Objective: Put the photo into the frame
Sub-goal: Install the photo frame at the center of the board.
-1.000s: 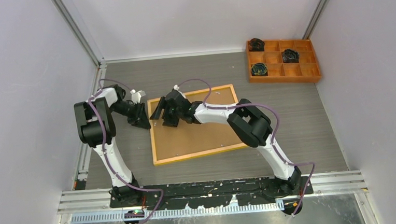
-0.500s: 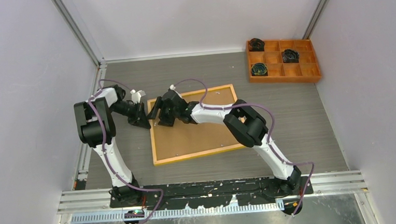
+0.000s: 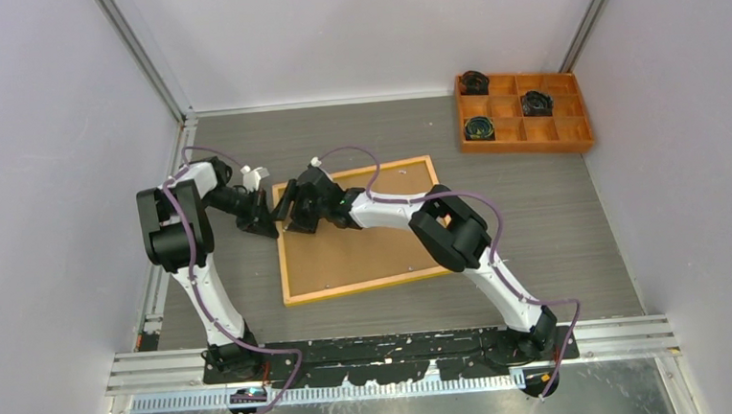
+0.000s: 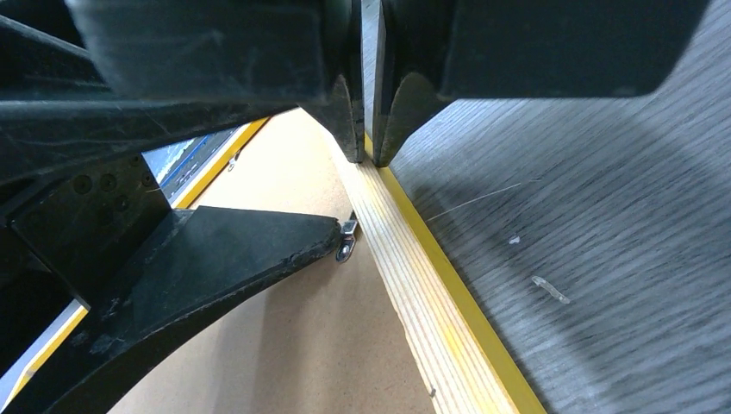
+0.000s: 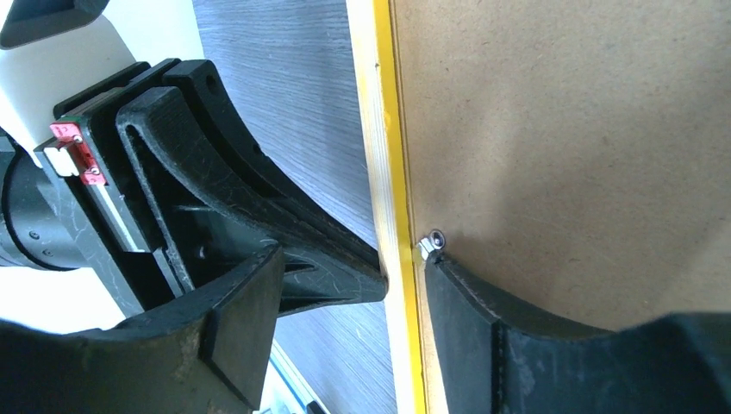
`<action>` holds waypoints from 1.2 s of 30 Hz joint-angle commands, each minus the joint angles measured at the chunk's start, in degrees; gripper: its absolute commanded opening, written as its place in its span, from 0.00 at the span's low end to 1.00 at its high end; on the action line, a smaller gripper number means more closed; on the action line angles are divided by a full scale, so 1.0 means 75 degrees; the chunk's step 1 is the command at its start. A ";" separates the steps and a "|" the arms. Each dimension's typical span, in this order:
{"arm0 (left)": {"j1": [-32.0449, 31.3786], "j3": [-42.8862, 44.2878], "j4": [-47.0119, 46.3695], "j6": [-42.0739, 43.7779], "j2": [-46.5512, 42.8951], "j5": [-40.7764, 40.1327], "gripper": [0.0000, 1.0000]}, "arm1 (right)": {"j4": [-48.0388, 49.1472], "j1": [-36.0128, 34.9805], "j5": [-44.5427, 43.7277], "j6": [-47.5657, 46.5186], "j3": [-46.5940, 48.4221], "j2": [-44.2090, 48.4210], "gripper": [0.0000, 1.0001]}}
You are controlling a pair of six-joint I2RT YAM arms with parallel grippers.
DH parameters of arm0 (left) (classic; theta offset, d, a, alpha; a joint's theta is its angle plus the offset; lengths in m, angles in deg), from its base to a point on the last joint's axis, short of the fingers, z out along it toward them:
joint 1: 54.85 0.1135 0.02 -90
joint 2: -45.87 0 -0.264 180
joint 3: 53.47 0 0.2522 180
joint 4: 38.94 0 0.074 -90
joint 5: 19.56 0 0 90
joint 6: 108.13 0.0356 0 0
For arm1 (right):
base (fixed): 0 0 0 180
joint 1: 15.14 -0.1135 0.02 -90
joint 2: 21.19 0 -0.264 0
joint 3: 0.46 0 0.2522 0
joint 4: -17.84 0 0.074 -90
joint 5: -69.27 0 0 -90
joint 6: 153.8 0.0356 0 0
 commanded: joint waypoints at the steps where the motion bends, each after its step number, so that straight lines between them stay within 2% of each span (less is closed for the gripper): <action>1: -0.0048 -0.0137 -0.0331 0.0234 0.0222 -0.0301 0.06 | -0.0093 -0.0069 -0.0083 0.0091 0.0272 -0.0264 0.63; 12: -0.0041 -0.0117 -0.0262 0.0345 0.0179 -0.0324 0.06 | -0.0088 -0.0049 -0.0083 0.0099 0.0386 -0.0341 0.60; 17: -0.0026 -0.0033 -0.0104 0.0439 0.0145 -0.0327 0.06 | 0.0033 0.0020 0.0014 0.0018 -0.0054 0.0221 0.61; 19: 0.0016 0.0059 0.0055 0.0558 0.0100 -0.0286 0.06 | 0.0159 0.0143 0.0111 0.0022 -0.0479 0.0643 0.65; 26: 0.0333 0.0408 0.0535 0.1125 -0.0165 -0.0520 0.13 | 0.0053 0.1366 -0.0290 -0.0731 -0.2806 0.3124 0.86; 30: 0.0243 -0.0073 0.0293 0.1321 -0.0438 -0.0772 0.19 | -0.1086 0.2413 -0.1394 -0.1688 -0.3882 0.4714 0.95; 36: -0.0037 -0.0933 -0.0208 0.1355 -0.0950 -0.1144 0.28 | -0.1686 0.3973 -0.2206 -0.2435 -0.4720 0.5363 1.00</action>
